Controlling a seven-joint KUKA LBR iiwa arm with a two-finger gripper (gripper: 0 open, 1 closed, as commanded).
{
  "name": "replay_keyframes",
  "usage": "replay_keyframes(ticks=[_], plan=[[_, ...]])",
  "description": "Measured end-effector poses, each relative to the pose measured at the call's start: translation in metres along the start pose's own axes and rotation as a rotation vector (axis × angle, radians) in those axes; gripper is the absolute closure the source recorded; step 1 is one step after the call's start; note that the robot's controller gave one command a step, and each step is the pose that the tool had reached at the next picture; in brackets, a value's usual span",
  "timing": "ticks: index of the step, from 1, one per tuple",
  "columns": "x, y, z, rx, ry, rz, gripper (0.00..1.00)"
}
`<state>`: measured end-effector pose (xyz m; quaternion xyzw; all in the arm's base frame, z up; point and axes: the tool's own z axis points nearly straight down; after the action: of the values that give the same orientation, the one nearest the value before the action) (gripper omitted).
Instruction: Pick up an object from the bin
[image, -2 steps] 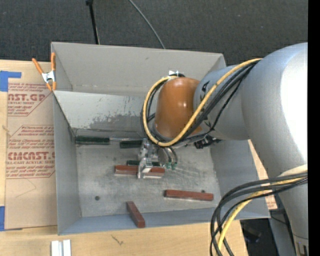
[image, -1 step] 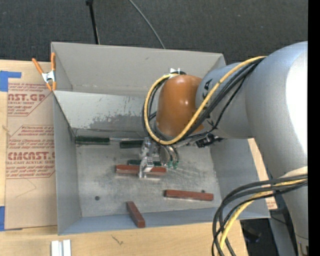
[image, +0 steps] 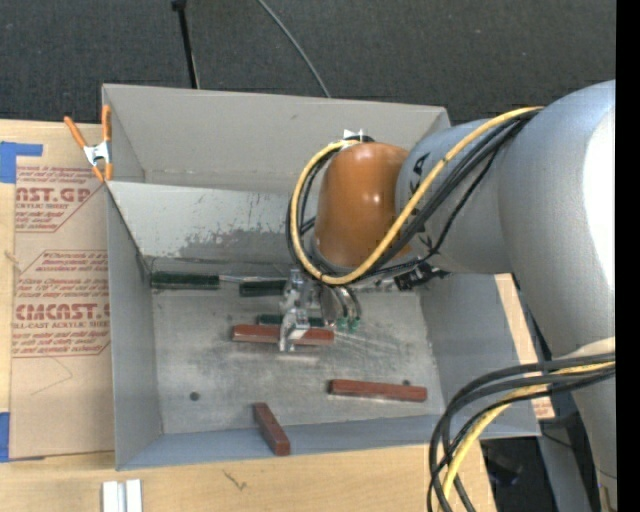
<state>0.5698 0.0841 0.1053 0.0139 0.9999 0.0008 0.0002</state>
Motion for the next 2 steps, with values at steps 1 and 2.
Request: replay_keyframes(ticks=[1,2], plan=[[-0.0007,0.0003,-0.0050,0.000,-0.003,0.000,1.00],[0.0009,0.0001,-0.0114,0.001,0.003,0.000,1.00]])
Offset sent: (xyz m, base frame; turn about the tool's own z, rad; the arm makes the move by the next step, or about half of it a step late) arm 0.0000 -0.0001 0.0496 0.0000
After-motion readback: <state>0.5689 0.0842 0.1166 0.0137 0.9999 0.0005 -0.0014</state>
